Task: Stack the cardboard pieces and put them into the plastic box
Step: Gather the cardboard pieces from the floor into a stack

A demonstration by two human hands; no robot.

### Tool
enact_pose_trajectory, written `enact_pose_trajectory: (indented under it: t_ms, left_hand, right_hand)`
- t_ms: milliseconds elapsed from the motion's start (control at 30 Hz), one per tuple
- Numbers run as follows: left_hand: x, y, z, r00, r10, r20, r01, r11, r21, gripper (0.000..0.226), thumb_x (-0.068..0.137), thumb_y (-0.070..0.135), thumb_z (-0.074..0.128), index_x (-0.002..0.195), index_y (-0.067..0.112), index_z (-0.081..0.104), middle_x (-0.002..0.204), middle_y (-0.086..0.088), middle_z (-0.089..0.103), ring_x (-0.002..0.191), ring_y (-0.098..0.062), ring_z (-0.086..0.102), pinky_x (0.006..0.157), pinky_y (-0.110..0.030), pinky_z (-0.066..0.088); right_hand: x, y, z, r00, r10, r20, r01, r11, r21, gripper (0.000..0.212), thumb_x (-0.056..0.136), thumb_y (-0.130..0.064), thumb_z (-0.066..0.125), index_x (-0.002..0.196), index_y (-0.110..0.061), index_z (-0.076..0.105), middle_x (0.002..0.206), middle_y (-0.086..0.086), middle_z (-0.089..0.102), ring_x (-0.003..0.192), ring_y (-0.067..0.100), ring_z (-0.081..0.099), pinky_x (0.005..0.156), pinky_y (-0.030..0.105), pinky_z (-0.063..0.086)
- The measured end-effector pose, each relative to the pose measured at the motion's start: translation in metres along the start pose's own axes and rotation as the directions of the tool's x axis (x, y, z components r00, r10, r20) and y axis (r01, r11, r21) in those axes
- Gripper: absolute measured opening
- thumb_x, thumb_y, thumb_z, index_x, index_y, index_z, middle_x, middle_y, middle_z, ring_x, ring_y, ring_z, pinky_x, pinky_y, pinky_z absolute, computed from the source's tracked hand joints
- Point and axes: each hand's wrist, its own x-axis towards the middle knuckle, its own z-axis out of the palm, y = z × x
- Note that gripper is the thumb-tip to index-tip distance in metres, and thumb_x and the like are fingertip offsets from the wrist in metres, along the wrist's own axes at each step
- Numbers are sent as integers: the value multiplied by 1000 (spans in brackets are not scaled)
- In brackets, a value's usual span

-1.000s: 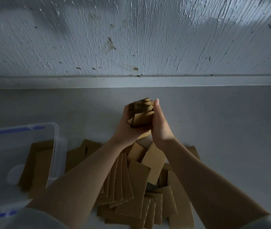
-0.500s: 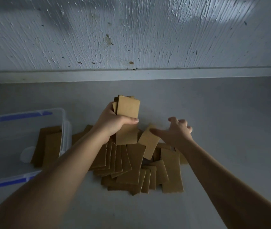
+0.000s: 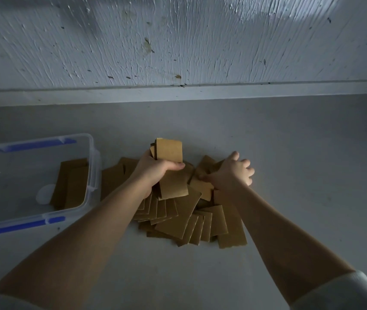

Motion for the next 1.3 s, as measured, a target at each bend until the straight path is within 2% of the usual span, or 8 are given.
enact_pose_trajectory:
  t_ms: [233,567,733,833,900,1033,1200,1300]
  left_hand:
    - [-3,-3,2,1000,4,-9,-3,1000,11,64,72,22,80,127,18,46,94,8,51,83,-9,46,67,-26,33]
    - [-14,1,-3,999,14,41,-16,999,43,72,69,15,81,129,19,43,101,3,56,84,-14,52,59,-29,38]
    - [-25,4,-2,988,-42,147,24,992,124,57,70,12,79,116,21,47,94,2,58,82,-16,54,61,-31,41]
    - [-34,-3,4,982,-94,164,55,973,226,61,69,19,81,118,20,45,95,2,57,83,-17,52,75,-37,41]
    - [-39,-11,9,981,-109,158,66,964,257,72,68,19,82,127,19,40,100,1,55,85,-18,52,73,-38,41]
    - [-43,-23,17,993,-61,102,30,958,285,82,66,20,83,133,18,36,117,-4,56,102,-26,54,79,-40,45]
    - [-48,-30,17,995,-46,88,22,967,254,74,67,22,83,128,16,40,113,-2,55,96,-21,52,71,-34,42]
    - [-47,-32,12,995,-51,88,33,981,192,76,70,20,81,131,17,38,116,-3,55,94,-20,50,72,-34,40]
  right_hand:
    - [6,8,1,982,-183,42,169,961,220,75,60,-35,87,120,-9,50,117,13,53,89,24,58,51,23,44]
    - [-5,12,-40,924,-301,-234,373,842,390,52,74,-26,78,118,-13,54,122,9,50,93,15,44,71,25,40]
    - [-21,21,-47,976,-200,83,174,953,250,48,79,-34,74,116,-9,56,104,7,60,78,16,56,54,22,42]
    - [-32,34,-27,954,-70,291,42,994,100,50,81,-40,69,117,-9,56,108,11,60,89,22,62,69,27,53]
    - [-39,39,-15,957,-9,290,28,998,-61,56,84,-44,63,126,-9,50,121,13,52,105,26,56,85,30,50]
    - [-52,40,-3,985,22,169,10,983,-185,59,86,-41,60,134,-12,41,127,11,36,112,30,42,73,33,41]
    - [-59,41,1,982,11,189,-49,979,197,69,79,-35,73,128,-8,32,114,12,40,68,19,47,48,24,39]
    - [-59,44,0,972,-76,223,5,952,306,75,74,-40,76,127,-8,34,88,0,47,70,14,49,54,25,45]
